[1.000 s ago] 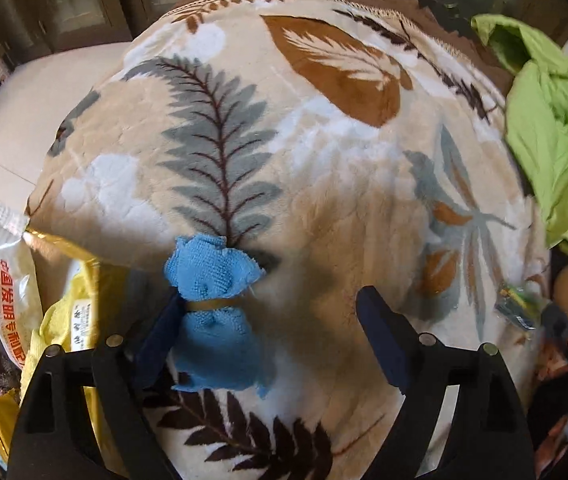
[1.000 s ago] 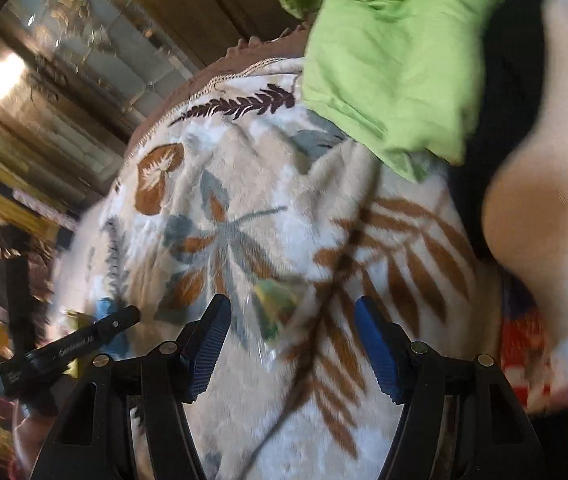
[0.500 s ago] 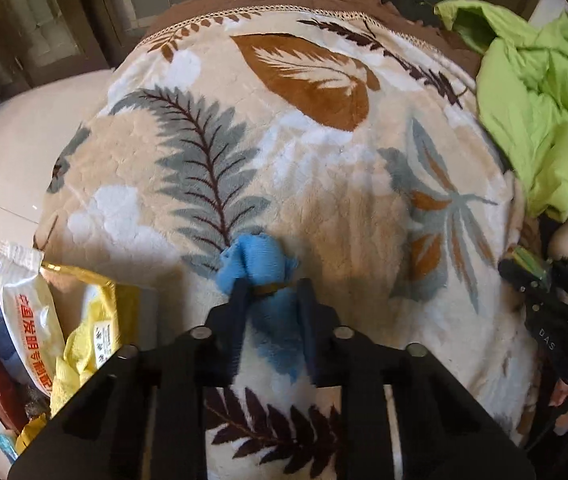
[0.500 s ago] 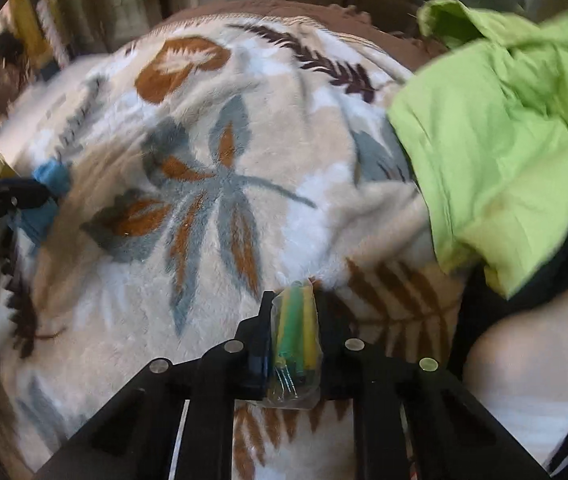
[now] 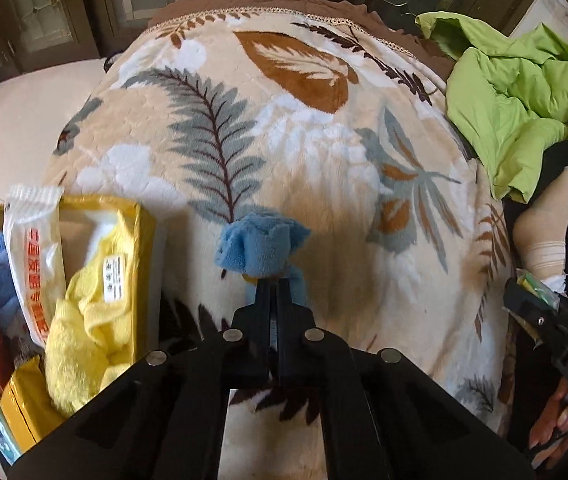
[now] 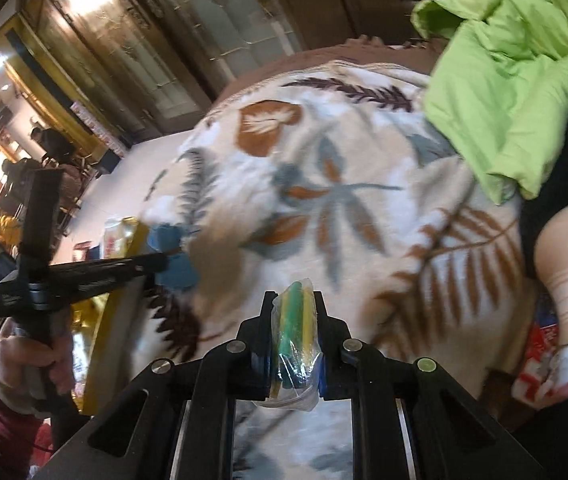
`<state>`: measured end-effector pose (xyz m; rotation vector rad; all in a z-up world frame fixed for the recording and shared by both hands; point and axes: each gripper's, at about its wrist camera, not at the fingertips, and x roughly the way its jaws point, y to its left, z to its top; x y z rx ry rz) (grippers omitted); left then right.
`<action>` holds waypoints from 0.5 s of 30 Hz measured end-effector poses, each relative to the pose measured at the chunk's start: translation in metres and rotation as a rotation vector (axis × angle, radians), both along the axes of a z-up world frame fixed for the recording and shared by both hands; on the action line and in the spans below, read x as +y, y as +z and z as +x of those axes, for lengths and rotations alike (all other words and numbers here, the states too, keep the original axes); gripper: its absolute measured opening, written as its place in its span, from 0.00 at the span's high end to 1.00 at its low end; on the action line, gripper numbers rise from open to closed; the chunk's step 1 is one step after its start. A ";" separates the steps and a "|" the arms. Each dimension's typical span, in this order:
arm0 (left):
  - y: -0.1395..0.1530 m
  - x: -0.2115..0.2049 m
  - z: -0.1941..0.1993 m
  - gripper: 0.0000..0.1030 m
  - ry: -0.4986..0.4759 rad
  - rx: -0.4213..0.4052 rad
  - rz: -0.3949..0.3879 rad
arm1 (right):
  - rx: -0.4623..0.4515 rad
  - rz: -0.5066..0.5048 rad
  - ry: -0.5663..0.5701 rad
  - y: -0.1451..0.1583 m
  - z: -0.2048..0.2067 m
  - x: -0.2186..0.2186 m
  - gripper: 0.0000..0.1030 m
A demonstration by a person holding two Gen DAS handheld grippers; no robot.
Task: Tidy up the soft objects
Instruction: 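Grasp the blue cloth with the left tool while the right tool grasps the clear bag of colored sticks, then carry the blue cloth with the left tool while the right tool carries the stick bag to the tray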
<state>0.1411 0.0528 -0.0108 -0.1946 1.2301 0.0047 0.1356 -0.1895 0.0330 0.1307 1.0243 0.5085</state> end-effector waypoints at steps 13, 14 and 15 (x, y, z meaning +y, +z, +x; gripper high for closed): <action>-0.015 0.012 0.020 0.65 0.130 0.001 -0.059 | 0.025 0.031 0.012 -0.002 -0.007 0.007 0.85; -0.010 0.013 0.019 0.64 0.139 -0.021 -0.056 | 0.029 0.034 0.015 -0.002 -0.006 0.007 0.85; -0.007 0.014 0.019 0.57 0.144 -0.037 -0.041 | 0.032 0.039 0.018 -0.004 -0.006 0.007 0.85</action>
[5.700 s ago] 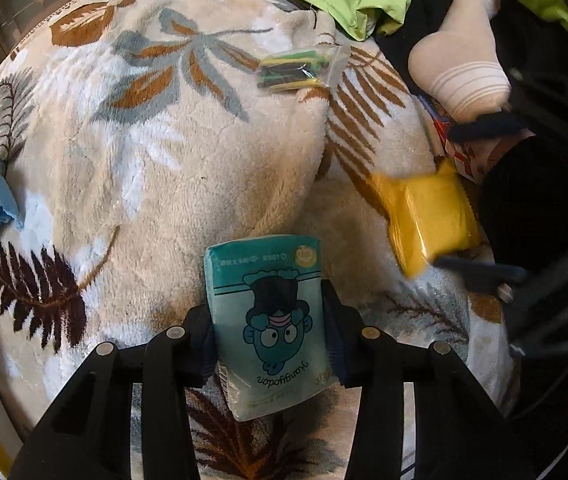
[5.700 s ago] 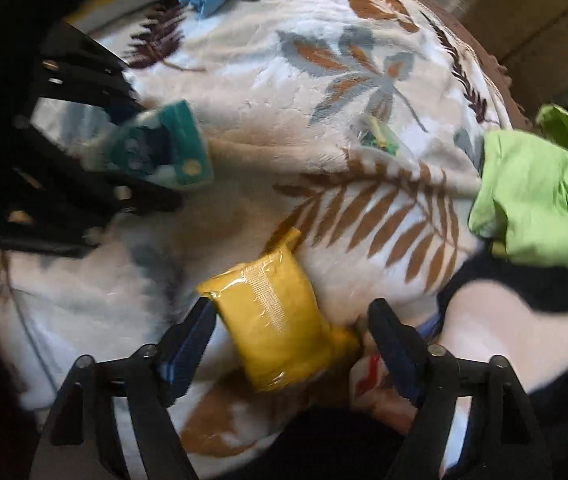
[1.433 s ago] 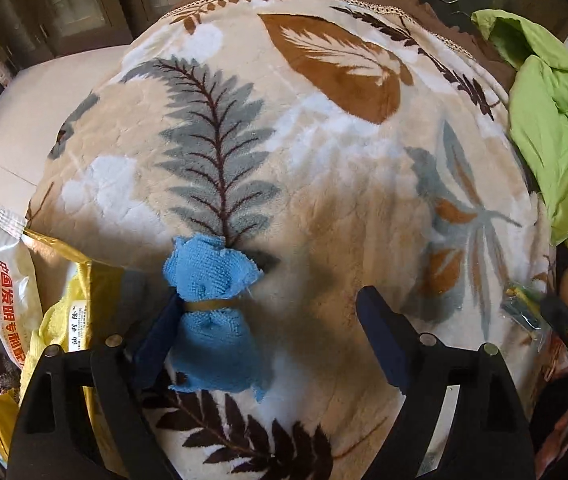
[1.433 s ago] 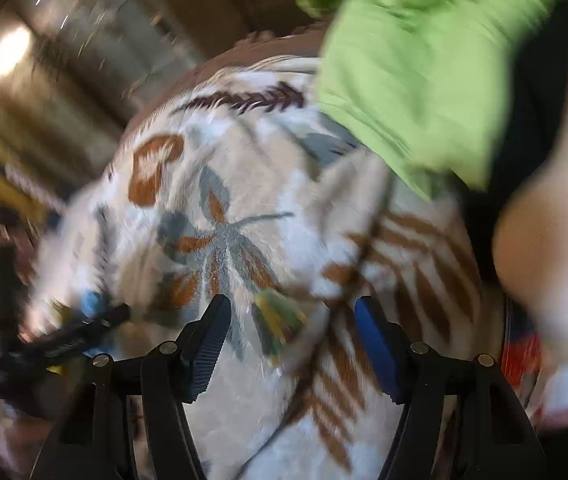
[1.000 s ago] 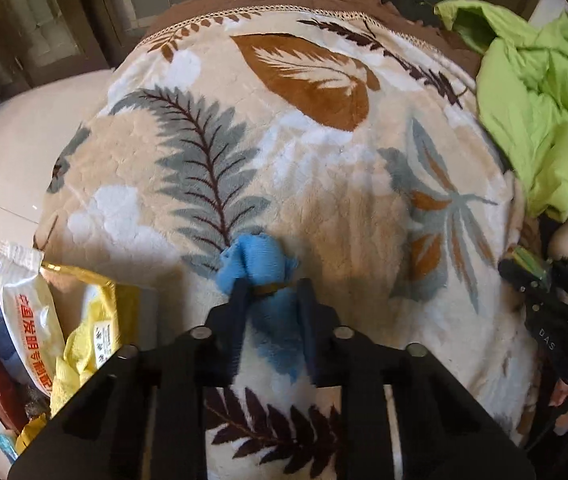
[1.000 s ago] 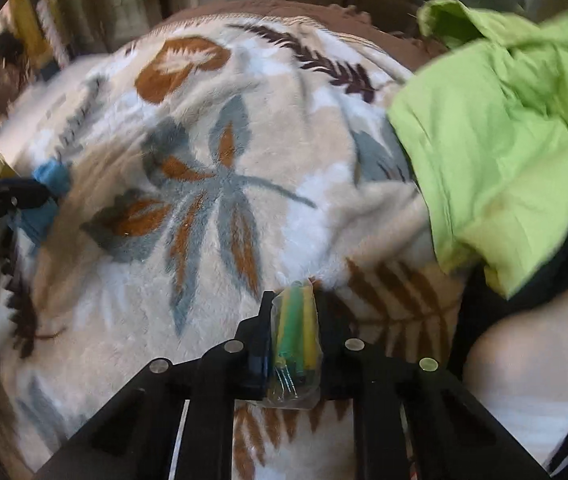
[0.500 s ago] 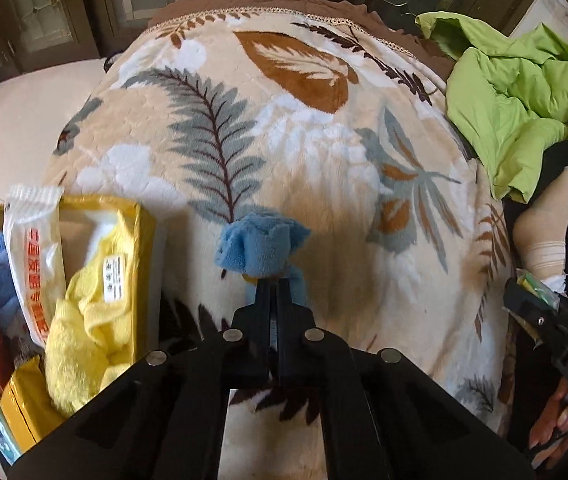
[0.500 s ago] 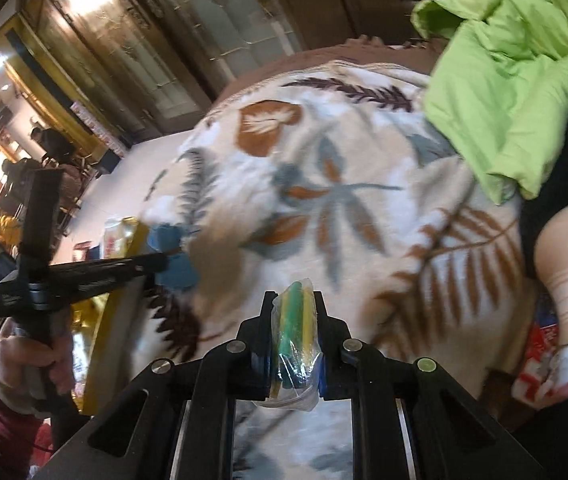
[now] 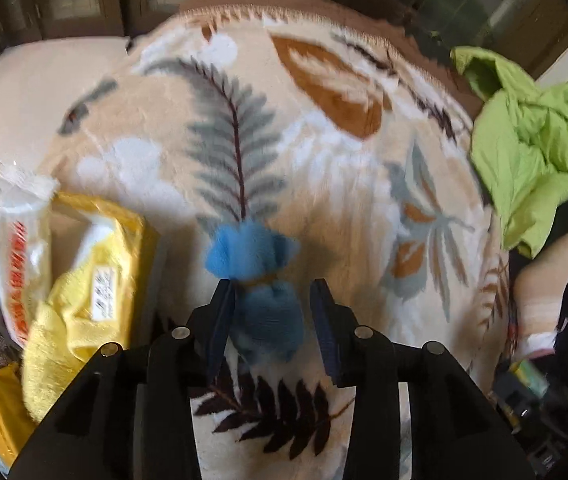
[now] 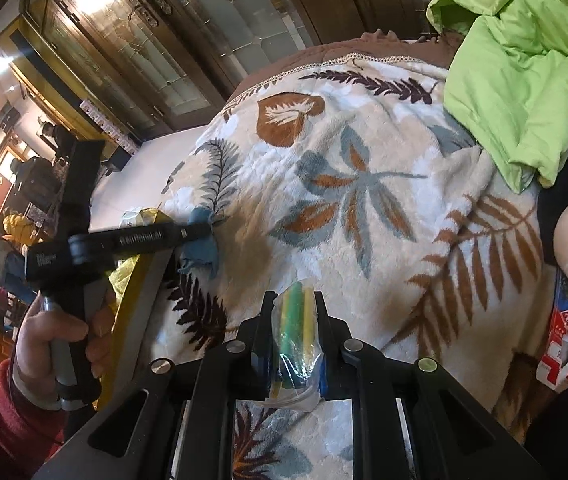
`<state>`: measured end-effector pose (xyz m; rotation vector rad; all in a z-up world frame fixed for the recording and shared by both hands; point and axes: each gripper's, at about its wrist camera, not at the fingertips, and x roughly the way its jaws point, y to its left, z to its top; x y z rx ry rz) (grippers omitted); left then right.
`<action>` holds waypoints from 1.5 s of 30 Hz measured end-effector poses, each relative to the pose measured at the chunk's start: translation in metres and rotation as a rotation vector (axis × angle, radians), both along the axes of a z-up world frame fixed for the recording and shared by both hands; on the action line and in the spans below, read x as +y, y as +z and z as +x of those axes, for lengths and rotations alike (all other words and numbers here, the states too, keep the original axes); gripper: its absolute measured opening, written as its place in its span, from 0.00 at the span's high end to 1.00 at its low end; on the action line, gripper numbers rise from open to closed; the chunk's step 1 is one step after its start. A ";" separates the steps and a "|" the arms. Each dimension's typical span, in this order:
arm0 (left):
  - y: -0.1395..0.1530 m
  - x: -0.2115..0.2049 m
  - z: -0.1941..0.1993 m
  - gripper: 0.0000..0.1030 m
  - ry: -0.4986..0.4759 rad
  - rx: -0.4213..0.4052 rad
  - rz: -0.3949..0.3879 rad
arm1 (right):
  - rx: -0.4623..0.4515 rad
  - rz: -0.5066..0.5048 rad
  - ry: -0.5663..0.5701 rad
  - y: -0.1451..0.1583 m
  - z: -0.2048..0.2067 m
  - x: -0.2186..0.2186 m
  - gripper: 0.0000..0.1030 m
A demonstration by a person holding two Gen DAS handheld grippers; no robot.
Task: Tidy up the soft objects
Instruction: 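Carry the blue cloth with the left tool while the right tool carries the stick bag to the tray, then open the left tool over the tray while the right tool releases the stick bag there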
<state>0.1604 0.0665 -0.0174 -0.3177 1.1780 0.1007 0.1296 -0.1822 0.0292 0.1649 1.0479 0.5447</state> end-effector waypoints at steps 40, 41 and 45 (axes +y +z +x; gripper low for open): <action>0.036 0.158 -0.148 0.75 0.173 -0.067 0.017 | -0.100 -0.140 0.334 -0.013 -0.027 0.290 0.78; 0.036 0.157 -0.148 0.70 0.174 -0.075 0.026 | -0.095 -0.135 0.337 -0.015 -0.025 0.289 0.75; 0.038 0.154 -0.152 0.57 0.195 -0.088 0.076 | -0.109 -0.127 0.330 -0.011 -0.027 0.284 0.69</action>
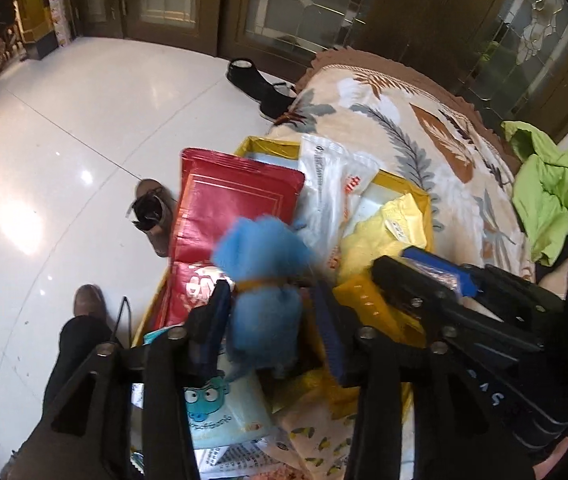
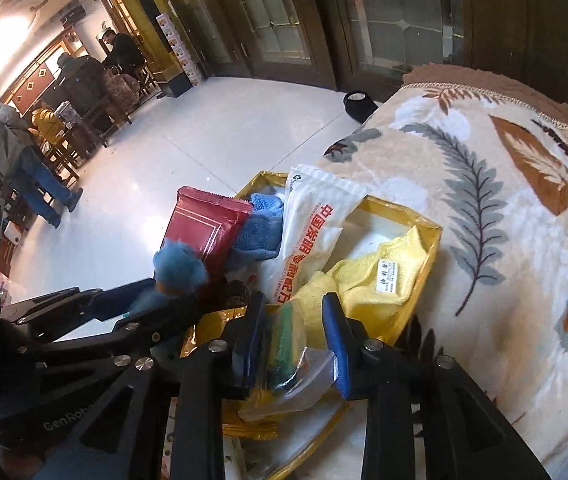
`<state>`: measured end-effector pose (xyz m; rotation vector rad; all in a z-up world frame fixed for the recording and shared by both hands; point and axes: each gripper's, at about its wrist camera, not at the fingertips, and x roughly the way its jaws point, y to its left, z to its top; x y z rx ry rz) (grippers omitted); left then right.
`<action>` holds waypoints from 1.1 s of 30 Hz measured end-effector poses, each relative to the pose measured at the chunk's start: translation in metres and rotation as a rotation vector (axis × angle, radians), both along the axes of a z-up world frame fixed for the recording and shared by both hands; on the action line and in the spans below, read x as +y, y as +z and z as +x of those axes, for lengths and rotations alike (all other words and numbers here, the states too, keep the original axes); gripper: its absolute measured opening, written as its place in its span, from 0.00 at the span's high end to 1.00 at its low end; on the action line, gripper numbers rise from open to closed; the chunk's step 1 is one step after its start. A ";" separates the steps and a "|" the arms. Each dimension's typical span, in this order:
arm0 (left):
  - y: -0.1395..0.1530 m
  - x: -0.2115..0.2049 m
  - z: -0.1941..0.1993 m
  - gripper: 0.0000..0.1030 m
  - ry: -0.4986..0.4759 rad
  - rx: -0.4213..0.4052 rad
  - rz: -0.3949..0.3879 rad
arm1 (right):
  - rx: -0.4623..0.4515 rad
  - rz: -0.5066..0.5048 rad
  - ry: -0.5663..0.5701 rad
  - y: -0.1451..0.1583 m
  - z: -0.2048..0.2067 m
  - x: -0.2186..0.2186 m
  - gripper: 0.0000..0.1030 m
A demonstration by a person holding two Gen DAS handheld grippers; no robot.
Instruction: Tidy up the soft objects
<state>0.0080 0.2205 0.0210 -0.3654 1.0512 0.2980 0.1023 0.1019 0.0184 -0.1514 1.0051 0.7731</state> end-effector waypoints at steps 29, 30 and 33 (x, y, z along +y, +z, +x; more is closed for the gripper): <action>0.041 -0.030 -0.073 0.19 0.014 -0.200 0.201 | -0.108 0.111 -0.138 0.025 -0.097 -0.075 0.40; 0.041 -0.031 -0.074 0.19 0.006 -0.204 0.194 | -0.109 0.108 -0.140 0.024 -0.099 -0.076 0.40; 0.042 -0.036 -0.077 0.19 -0.018 -0.218 0.194 | -0.103 0.108 -0.156 0.023 -0.101 -0.082 0.39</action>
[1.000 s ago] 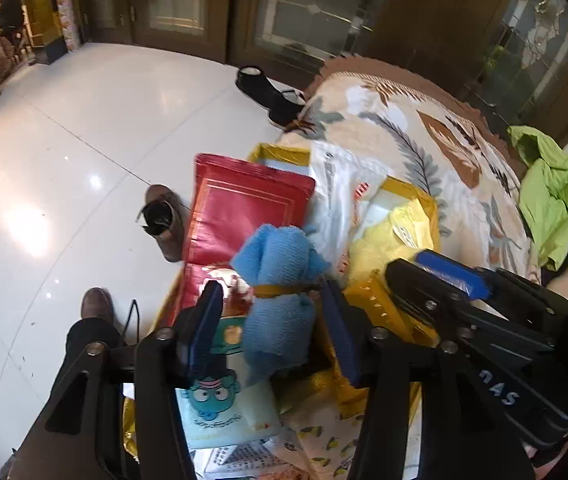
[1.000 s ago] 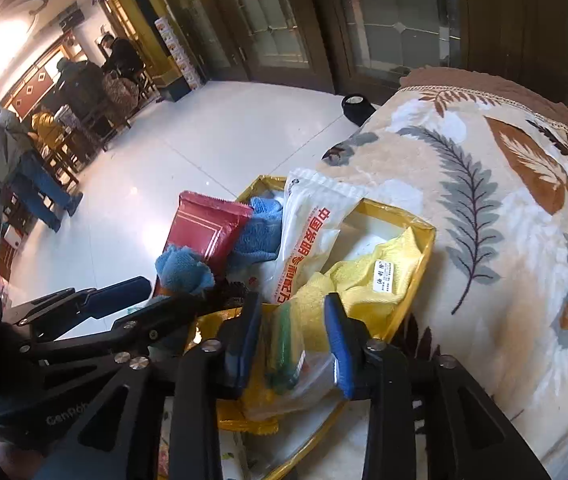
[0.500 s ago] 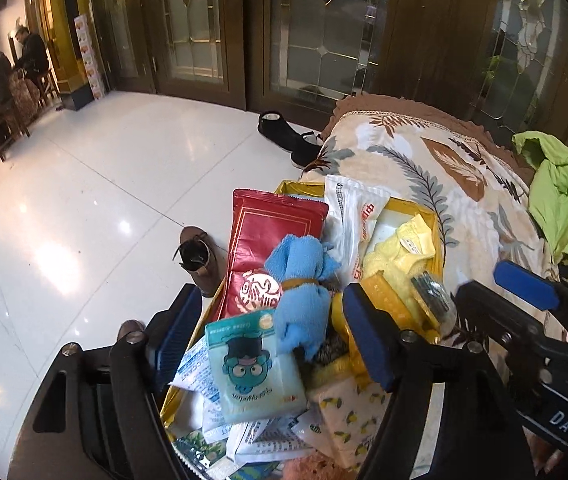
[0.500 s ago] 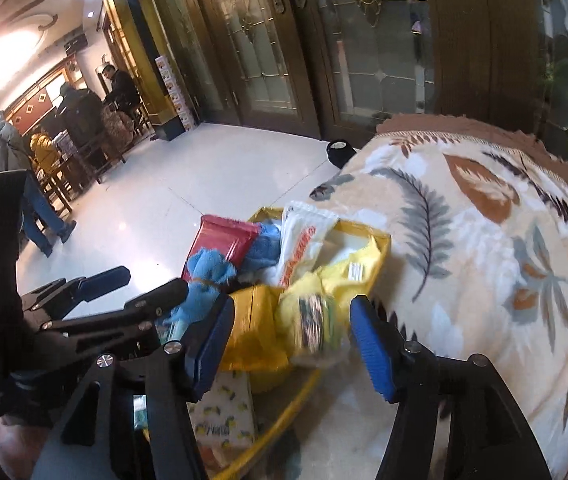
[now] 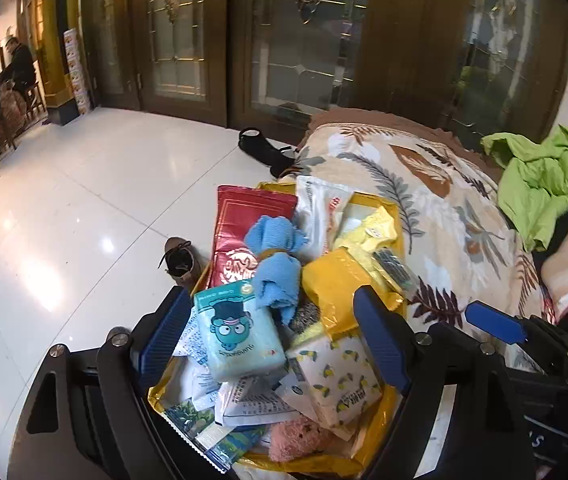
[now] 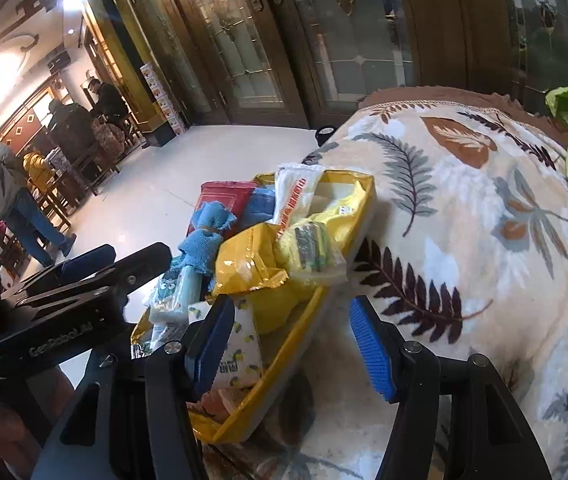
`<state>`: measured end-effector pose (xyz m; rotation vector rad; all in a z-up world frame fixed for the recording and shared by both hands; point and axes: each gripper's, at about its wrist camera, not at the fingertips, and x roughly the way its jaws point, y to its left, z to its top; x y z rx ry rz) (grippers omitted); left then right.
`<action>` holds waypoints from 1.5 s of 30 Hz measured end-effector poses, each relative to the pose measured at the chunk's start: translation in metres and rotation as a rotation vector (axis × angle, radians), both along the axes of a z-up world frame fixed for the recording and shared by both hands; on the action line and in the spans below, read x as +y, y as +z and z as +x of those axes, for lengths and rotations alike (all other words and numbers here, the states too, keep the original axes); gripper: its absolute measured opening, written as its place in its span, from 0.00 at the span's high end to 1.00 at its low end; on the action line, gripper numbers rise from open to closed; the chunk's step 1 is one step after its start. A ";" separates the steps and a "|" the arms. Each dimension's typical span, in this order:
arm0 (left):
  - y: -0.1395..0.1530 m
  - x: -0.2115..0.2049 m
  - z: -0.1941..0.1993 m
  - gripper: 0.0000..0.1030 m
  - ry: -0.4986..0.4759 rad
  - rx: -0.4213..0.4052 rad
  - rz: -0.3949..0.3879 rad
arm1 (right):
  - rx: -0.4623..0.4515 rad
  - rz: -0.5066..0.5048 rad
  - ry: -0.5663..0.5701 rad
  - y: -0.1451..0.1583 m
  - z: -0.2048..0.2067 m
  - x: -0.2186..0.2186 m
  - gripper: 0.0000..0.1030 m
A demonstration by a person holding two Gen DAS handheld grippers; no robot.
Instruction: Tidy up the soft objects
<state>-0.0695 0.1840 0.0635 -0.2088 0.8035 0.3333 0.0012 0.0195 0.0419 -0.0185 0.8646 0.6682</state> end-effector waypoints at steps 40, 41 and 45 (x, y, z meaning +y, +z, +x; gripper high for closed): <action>-0.021 0.007 0.005 0.18 0.034 0.085 0.034 | 0.032 -0.138 -0.015 -0.029 0.006 0.042 0.39; -0.021 0.007 0.005 0.18 0.035 0.084 0.031 | 0.033 -0.137 -0.016 -0.030 0.006 0.041 0.39; -0.020 0.010 0.003 0.18 0.035 0.075 0.023 | 0.042 -0.133 -0.020 -0.030 0.006 0.039 0.39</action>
